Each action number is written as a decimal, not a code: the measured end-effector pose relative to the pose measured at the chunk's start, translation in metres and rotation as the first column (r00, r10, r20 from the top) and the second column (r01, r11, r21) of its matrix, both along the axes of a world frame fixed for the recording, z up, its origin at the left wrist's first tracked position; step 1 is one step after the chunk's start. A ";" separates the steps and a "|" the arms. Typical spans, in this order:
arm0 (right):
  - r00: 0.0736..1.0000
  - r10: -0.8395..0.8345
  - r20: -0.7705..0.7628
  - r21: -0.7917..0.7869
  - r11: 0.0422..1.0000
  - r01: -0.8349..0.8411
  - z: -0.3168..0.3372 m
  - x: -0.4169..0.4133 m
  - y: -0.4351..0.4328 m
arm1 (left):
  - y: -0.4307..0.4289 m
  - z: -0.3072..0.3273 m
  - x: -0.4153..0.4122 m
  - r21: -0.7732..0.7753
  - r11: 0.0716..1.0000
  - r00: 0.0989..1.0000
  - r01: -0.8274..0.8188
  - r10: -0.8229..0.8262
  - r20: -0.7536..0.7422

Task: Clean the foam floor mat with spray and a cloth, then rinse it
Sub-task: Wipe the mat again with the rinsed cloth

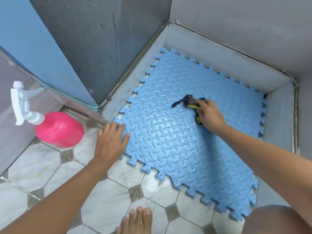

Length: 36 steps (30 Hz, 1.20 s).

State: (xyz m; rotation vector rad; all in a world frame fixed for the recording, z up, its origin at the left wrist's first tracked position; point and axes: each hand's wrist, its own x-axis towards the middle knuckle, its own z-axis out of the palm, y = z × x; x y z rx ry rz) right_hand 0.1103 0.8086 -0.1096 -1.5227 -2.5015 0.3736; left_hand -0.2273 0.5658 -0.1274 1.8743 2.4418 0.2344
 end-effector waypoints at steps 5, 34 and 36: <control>0.778 -0.625 0.062 -0.139 0.767 0.627 0.005 0.045 0.009 | 0.045 -0.004 0.026 0.075 0.988 0.985 0.139 -0.145 0.095; 0.978 0.199 0.069 -0.242 0.954 -0.177 0.026 0.062 -0.108 | 0.056 -0.016 0.021 0.042 0.998 0.984 0.038 -0.045 0.170; 0.858 0.502 0.105 -0.279 0.843 -0.460 0.031 0.066 -0.143 | 0.055 -0.016 0.030 0.039 0.998 0.980 0.057 -0.064 0.191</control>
